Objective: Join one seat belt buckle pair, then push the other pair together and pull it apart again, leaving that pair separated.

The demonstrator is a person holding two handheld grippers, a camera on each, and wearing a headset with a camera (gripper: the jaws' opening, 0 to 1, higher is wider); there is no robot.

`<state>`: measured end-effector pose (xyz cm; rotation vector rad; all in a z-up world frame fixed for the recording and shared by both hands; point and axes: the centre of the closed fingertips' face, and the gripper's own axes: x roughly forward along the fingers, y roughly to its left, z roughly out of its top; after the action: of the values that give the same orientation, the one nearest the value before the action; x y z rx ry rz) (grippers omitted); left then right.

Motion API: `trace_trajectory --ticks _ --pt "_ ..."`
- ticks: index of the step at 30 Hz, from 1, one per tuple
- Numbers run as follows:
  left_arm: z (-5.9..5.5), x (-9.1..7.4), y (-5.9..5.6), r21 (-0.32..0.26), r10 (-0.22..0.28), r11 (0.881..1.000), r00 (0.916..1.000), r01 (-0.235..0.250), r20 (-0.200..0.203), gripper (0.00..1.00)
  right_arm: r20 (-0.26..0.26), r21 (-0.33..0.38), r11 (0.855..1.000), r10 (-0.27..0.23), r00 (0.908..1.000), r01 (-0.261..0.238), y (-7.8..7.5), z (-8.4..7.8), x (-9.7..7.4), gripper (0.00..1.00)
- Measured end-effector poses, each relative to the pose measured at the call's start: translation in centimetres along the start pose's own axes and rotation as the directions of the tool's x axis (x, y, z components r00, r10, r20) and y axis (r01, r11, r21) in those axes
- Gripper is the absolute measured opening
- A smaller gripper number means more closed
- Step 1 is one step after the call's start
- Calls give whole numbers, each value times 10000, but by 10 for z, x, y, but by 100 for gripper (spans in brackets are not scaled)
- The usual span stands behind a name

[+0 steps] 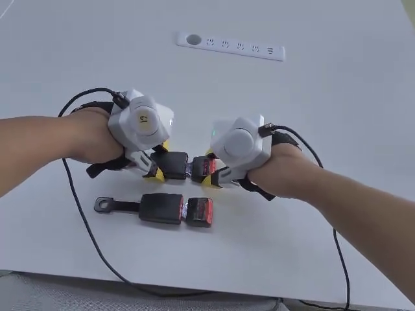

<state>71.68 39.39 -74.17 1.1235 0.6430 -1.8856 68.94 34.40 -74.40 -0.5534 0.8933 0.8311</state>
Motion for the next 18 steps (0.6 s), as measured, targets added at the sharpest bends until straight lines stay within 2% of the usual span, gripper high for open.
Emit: trace_trajectory --ticks 10,18 --pt "0 1 0 -3 -5 10000 10000 5 -28 32 -87 -96 9999 -43 10000 43 0 -2 -2 31" --pt "0 1 0 -29 -15 10000 10000 15 37 32 -111 -83 9999 -107 9999 106 0 -12 -9 31"
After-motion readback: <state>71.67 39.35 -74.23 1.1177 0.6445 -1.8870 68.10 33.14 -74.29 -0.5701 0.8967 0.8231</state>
